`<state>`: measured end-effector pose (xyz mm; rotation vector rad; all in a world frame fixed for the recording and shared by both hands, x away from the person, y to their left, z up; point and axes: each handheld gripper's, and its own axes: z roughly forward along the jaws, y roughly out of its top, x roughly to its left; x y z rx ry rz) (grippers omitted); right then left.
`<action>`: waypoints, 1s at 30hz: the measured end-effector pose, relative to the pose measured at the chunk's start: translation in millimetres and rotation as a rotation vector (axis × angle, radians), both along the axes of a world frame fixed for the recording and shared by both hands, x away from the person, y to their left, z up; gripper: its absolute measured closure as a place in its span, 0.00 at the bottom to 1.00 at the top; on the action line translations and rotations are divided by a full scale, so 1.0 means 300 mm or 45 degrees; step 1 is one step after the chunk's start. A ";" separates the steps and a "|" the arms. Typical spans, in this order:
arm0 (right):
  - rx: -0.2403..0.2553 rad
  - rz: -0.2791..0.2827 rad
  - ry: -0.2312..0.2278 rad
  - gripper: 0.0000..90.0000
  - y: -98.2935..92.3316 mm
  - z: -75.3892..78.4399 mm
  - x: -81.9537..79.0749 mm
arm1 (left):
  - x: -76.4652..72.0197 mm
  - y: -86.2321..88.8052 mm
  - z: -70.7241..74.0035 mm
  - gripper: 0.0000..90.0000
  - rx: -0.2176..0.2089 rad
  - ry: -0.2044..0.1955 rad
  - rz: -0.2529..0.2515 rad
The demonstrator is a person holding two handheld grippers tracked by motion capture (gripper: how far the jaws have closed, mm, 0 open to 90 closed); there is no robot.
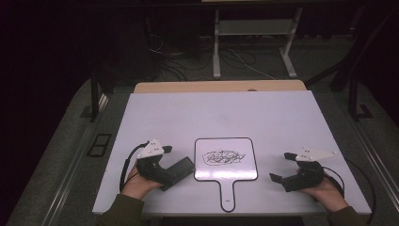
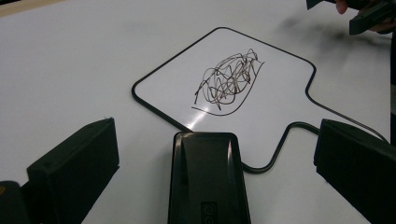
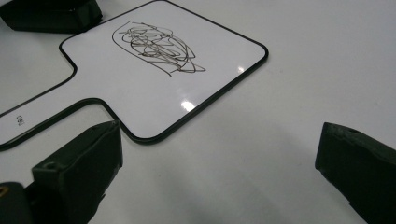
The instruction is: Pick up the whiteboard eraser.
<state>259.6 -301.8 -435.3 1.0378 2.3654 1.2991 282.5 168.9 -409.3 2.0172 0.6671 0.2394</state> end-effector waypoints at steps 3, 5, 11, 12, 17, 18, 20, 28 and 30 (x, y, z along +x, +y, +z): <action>0.009 -0.005 -0.003 0.00 -0.005 0.002 0.000 | 0.001 0.000 0.003 0.00 -0.002 -0.005 -0.002; 0.020 -0.009 0.005 0.00 -0.010 0.000 0.000 | 0.001 -0.001 0.009 0.00 0.002 -0.002 -0.002; 0.028 -0.012 0.000 0.00 -0.011 0.002 0.001 | 0.000 0.002 0.022 0.00 0.009 -0.010 0.001; 0.028 -0.013 0.000 0.00 -0.011 0.003 0.001 | 0.000 0.005 0.026 0.00 0.008 -0.010 0.002; 0.027 -0.007 0.007 0.00 -0.008 0.002 -0.001 | -0.005 0.024 0.042 0.00 0.021 -0.014 0.007; 0.030 -0.009 0.008 0.00 -0.006 0.002 -0.001 | -0.005 0.030 0.045 0.00 0.026 -0.015 0.009; 0.028 -0.008 0.005 0.00 -0.006 0.002 -0.002 | -0.006 0.042 0.047 0.00 0.028 -0.013 0.019; 0.030 -0.013 0.004 0.00 -0.010 0.000 0.001 | -0.013 0.086 0.047 0.03 0.050 0.003 0.045; 0.026 -0.009 0.007 0.00 -0.009 -0.001 0.003 | -0.018 0.092 0.044 0.03 0.049 0.007 0.053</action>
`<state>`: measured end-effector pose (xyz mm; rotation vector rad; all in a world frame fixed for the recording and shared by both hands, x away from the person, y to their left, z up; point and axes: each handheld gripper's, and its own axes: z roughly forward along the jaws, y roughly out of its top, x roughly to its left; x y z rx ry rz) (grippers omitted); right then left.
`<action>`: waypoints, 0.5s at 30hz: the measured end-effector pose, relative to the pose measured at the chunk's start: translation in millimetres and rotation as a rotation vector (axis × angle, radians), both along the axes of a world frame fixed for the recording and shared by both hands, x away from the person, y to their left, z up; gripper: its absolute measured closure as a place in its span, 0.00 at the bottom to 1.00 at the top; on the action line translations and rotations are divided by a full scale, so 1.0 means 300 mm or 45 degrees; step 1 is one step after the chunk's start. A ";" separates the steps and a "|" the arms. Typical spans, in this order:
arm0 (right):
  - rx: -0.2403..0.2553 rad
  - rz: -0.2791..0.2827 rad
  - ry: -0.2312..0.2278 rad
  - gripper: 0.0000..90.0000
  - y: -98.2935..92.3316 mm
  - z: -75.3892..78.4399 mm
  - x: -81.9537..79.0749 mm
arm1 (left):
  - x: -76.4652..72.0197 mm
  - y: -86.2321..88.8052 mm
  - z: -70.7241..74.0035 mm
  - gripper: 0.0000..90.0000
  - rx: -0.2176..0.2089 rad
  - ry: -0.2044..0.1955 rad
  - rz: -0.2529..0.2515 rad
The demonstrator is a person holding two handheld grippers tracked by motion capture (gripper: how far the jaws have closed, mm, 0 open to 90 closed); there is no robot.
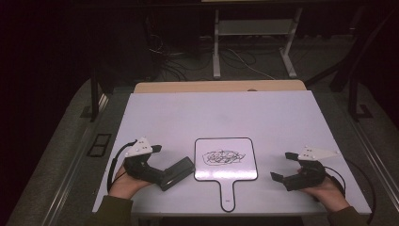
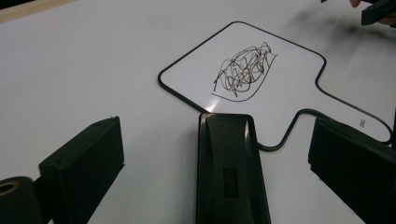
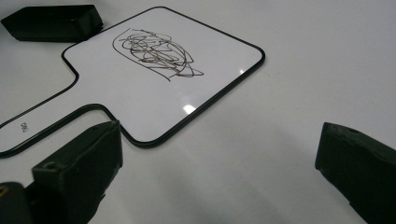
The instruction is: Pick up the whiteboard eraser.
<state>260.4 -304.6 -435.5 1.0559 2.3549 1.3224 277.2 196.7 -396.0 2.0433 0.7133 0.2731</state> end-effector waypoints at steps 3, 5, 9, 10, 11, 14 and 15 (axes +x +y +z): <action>-0.005 -0.001 0.000 0.00 0.002 -0.001 -0.001 | -0.009 0.008 -0.005 0.06 0.010 0.008 0.007; -0.005 -0.001 0.000 0.00 0.002 -0.001 -0.002 | -0.015 0.012 -0.010 0.08 0.019 0.017 0.010; -0.005 -0.002 0.000 0.00 0.001 -0.001 -0.002 | -0.023 0.010 -0.018 0.15 0.027 0.032 -0.003; -0.006 -0.004 -0.001 0.00 0.001 0.000 -0.003 | -0.022 0.005 -0.021 0.15 0.036 0.035 -0.005; -0.006 -0.004 -0.001 0.00 0.001 0.000 -0.003 | -0.022 0.005 -0.021 0.15 0.036 0.035 -0.005; -0.006 -0.001 -0.002 0.00 0.002 0.000 -0.004 | -0.018 -0.002 -0.030 0.17 0.052 0.053 -0.015; -0.007 0.001 0.000 0.00 0.002 0.000 -0.004 | -0.018 -0.002 -0.030 0.17 0.052 0.053 -0.015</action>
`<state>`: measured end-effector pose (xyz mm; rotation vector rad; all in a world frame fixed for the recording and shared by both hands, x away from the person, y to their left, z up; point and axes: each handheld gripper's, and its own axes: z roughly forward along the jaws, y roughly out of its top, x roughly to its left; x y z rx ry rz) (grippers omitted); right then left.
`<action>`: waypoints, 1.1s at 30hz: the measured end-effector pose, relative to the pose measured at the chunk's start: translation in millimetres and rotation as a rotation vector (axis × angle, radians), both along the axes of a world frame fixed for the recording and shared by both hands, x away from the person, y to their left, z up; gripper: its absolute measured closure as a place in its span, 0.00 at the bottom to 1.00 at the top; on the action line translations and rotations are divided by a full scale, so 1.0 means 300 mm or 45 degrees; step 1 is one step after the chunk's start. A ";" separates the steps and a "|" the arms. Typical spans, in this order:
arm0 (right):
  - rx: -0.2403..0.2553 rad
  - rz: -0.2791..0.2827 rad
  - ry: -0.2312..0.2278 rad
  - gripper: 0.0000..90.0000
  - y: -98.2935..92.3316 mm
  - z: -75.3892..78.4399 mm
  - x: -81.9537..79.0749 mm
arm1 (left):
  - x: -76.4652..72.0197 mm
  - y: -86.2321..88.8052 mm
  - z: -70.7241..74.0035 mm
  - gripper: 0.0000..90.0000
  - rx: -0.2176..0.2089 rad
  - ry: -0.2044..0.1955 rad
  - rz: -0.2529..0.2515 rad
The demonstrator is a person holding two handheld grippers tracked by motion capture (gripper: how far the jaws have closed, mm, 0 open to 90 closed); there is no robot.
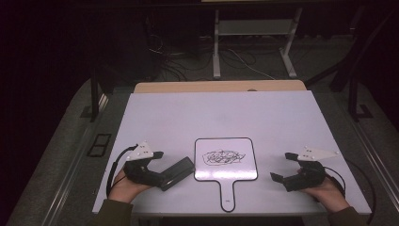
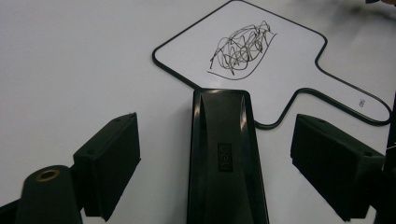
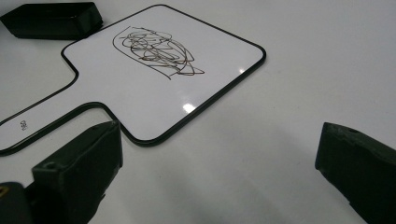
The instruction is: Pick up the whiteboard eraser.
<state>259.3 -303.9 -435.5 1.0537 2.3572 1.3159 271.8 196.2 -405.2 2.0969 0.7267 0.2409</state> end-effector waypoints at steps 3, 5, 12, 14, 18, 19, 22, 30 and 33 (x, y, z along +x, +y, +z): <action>0.001 0.001 0.002 0.00 0.002 -0.001 0.001 | 0.003 -0.009 -0.006 0.19 0.017 0.012 -0.010; -0.001 0.004 -0.002 0.00 0.002 -0.002 0.002 | 0.004 -0.015 -0.010 0.19 0.027 0.020 -0.019; -0.001 0.008 0.009 0.00 0.004 -0.004 0.002 | 0.008 -0.034 -0.024 0.23 0.065 0.041 -0.047; 0.000 0.010 0.009 0.00 0.005 -0.005 0.003 | 0.009 -0.040 -0.028 0.25 0.072 0.049 -0.050; -0.003 0.014 0.006 0.00 0.006 -0.006 0.003 | 0.013 -0.053 -0.036 0.26 0.098 0.061 -0.063; -0.003 0.016 0.006 0.00 0.006 -0.006 0.003 | 0.014 -0.062 -0.040 0.27 0.115 0.075 -0.058; -0.005 0.017 0.006 0.00 0.007 -0.007 0.003 | 0.017 -0.069 -0.044 0.28 0.144 0.081 -0.063; -0.008 0.017 0.011 0.00 0.009 -0.009 0.004 | 0.030 -0.096 -0.058 0.29 0.224 0.107 -0.073; -0.003 0.018 0.011 0.00 0.009 -0.009 0.004 | 0.035 -0.110 -0.068 0.30 0.249 0.131 -0.075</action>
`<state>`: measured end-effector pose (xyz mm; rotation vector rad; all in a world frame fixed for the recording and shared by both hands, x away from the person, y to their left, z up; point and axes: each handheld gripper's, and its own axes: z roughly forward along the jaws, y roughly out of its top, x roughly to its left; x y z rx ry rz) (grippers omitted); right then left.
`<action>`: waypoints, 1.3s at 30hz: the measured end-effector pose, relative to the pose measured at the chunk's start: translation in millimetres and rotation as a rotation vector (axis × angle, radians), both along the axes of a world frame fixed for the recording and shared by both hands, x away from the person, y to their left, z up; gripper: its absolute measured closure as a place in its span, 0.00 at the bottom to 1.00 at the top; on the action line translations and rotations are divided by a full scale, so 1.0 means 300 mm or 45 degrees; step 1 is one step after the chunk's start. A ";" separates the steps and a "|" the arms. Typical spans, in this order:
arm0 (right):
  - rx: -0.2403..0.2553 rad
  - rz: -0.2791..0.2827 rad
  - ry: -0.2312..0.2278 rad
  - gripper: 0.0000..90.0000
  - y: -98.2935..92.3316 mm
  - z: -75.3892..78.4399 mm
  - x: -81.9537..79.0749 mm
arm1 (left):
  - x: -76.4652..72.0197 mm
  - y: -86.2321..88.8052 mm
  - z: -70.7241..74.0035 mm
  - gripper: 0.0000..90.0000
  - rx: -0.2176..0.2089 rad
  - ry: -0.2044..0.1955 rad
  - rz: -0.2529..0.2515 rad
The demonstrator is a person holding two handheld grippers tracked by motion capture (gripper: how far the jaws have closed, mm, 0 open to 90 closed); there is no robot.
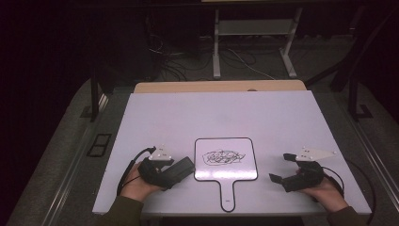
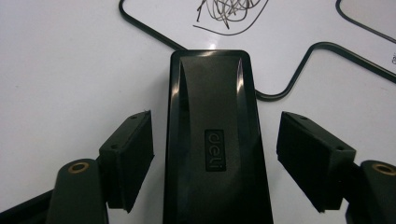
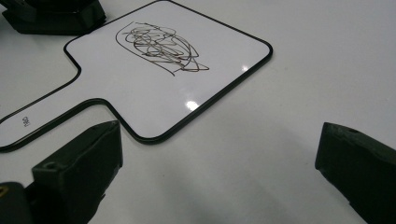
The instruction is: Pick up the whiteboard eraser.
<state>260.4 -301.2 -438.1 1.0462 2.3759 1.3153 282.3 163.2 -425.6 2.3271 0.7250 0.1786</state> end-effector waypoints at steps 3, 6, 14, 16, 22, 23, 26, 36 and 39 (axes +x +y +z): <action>0.002 0.000 0.001 0.00 -0.001 0.001 0.000 | 0.003 -0.003 -0.005 0.31 0.016 0.009 -0.001; 0.004 0.000 0.002 0.00 -0.001 0.001 0.000 | 0.004 -0.005 -0.008 0.33 0.038 0.022 0.006; 0.005 0.000 0.005 0.00 -0.001 0.000 0.000 | 0.011 -0.006 -0.011 0.37 0.063 0.043 -0.008; 0.006 0.000 0.007 0.00 0.000 0.000 0.000 | 0.012 -0.009 -0.013 0.37 0.069 0.045 -0.007; 0.004 0.002 0.008 0.00 0.000 -0.001 0.000 | 0.017 -0.016 -0.017 0.40 0.081 0.061 -0.015; 0.004 0.002 0.008 0.00 0.000 -0.001 0.000 | 0.017 -0.016 -0.016 0.40 0.084 0.063 -0.015; 0.005 0.002 0.008 0.00 0.000 -0.001 -0.001 | 0.017 -0.017 -0.020 0.41 0.079 0.065 -0.009; 0.005 0.004 0.017 0.00 0.001 -0.003 0.000 | 0.020 -0.019 -0.020 0.43 0.102 0.075 -0.013; 0.006 0.003 0.018 0.00 0.000 -0.003 0.000 | 0.023 -0.019 -0.019 0.43 0.107 0.083 -0.013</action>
